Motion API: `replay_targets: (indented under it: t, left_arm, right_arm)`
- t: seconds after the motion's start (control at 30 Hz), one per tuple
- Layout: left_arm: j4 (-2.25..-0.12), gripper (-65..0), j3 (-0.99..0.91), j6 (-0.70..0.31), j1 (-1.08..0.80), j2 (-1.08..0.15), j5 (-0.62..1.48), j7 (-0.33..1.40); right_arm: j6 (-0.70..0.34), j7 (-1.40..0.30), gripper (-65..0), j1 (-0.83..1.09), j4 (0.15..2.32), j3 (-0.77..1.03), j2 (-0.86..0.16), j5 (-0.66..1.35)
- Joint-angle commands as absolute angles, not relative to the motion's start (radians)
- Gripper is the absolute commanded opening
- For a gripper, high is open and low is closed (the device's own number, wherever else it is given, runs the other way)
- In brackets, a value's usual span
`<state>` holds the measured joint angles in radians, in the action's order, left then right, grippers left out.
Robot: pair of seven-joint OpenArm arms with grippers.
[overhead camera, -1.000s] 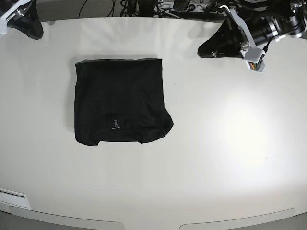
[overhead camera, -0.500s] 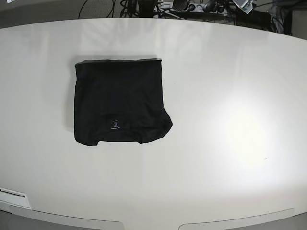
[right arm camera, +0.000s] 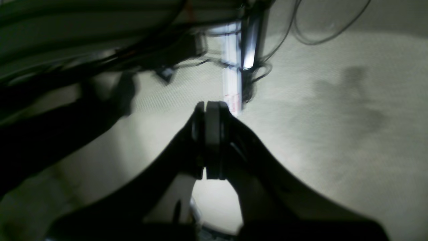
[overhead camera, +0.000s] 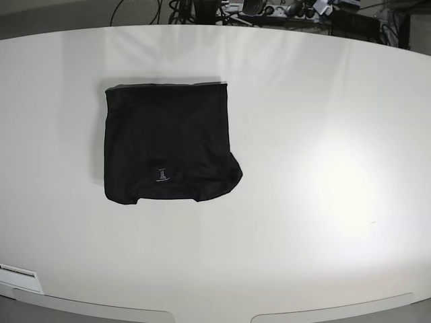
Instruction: Fold the T-shirt properly
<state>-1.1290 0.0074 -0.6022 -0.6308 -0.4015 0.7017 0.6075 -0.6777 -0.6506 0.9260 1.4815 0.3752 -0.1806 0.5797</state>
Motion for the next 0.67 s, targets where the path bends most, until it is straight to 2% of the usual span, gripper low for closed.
replay_targets:
  t: [0.0, 0.1, 0.23, 0.37, 0.5, 0.63]
  left_arm:
    - [-1.077, -65.0, 0.035, -0.599, -0.594, -0.418, 0.639, 0.519]
    - [-0.866, -65.0, 0.147, -0.566, -0.460, -0.393, 0.372, 0.204]
    - [-0.631, -65.0, 0.287, -0.365, -0.310, -0.313, 0.259, -0.015]
    - [-0.488, -65.0, 0.397, -0.207, -0.236, -0.217, 0.259, -0.135]
    - [-0.435, -65.0, 0.440, -0.083, -0.232, -0.129, 0.270, -0.201]
    - [-0.434, -65.0, 0.427, -0.062, -0.244, -0.066, 0.298, -0.206]
  right_arm:
    - [-0.683, -0.599, -65.0, 0.912, 1.440, 0.360, -0.192, 0.538]
    - [-0.636, -0.424, -65.0, 0.806, 1.259, 0.288, -0.223, 0.391]
    - [-0.514, -0.297, -65.0, 0.658, 1.026, 0.187, -0.252, 0.275]
    - [-0.384, -0.220, -65.0, 0.526, 0.859, 0.070, -0.231, 0.221]
    - [-0.212, -0.215, -65.0, 0.430, 0.797, -0.064, -0.167, 0.098]
    - [-0.128, -0.212, -65.0, 0.382, 0.795, -0.214, -0.136, 0.078]
